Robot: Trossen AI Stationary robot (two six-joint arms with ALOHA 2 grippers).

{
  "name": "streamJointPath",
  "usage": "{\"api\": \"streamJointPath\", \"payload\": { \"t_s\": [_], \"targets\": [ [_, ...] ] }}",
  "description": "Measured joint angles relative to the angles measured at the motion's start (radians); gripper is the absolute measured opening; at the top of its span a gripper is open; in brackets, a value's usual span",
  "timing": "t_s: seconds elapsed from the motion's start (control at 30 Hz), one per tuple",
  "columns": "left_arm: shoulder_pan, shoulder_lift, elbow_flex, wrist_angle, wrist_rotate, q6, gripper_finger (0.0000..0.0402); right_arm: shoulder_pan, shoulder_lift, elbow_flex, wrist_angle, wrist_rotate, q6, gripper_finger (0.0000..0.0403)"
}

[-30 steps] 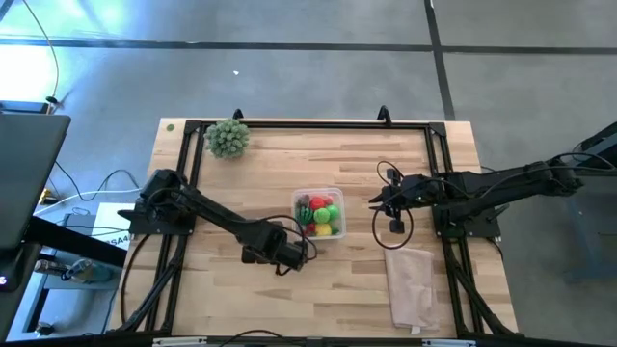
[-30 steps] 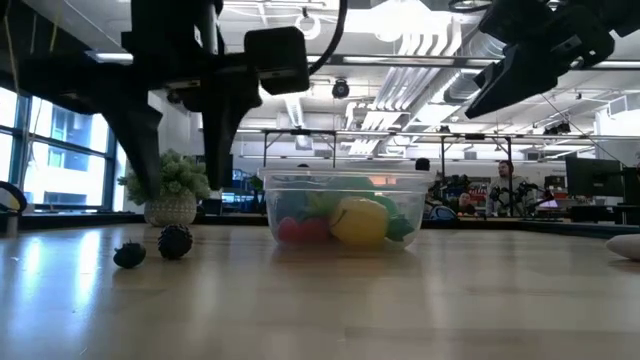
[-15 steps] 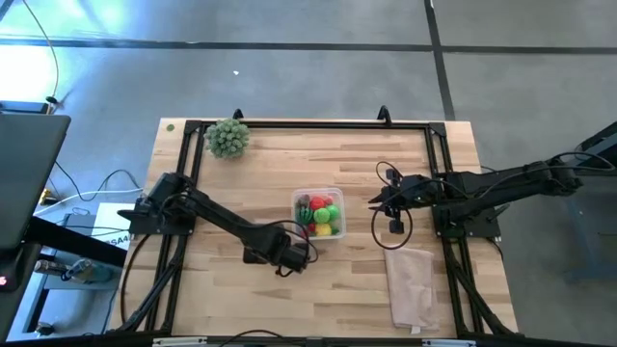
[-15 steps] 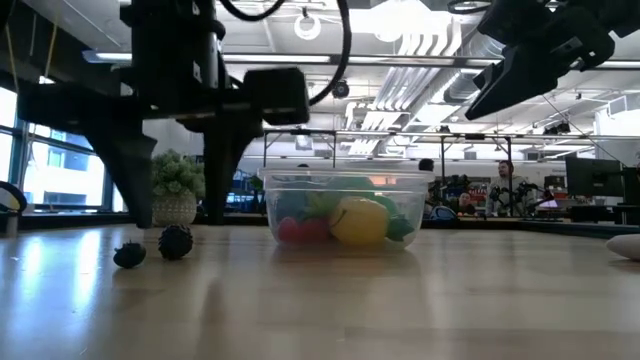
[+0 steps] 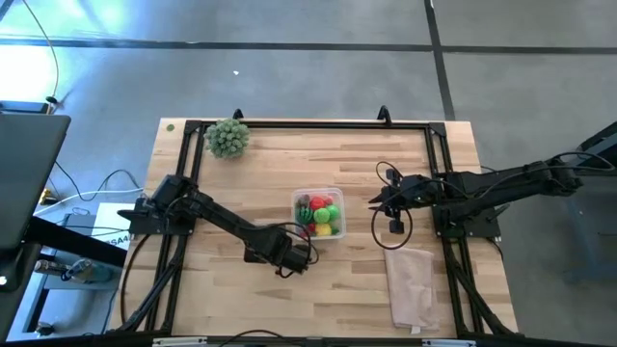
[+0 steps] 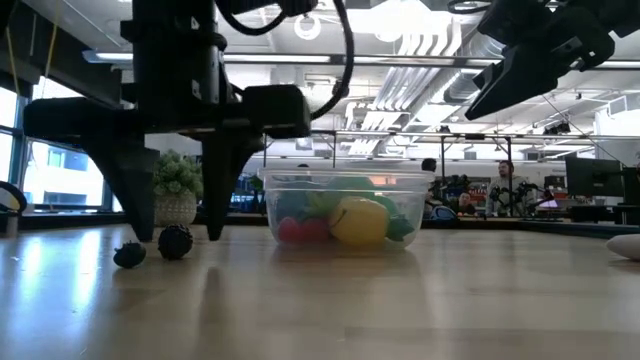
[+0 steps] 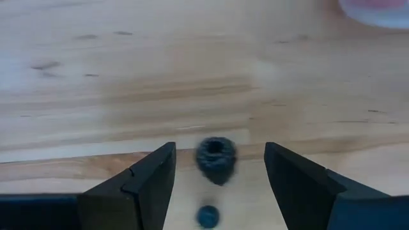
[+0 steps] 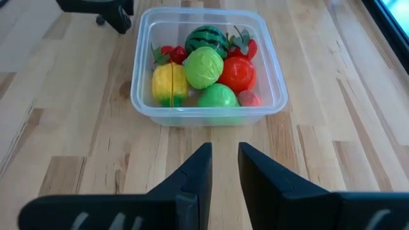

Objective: Pick and placing Produce into tupperware
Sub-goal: Put the black blackberry into the transparent bin

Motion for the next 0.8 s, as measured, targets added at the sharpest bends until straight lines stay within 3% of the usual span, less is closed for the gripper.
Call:
{"api": "streamJointPath", "payload": {
  "t_s": [0.47,0.8],
  "targets": [
    [0.000,0.026,0.000,0.009,0.018,0.002,0.0224,0.000,0.000,0.000,-0.001,0.000,0.000,0.0067],
    [0.000,0.027,0.000,0.001,0.033,-0.005,0.0144,0.000,0.000,0.000,0.000,0.000,0.000,0.0067]
  ]
}}
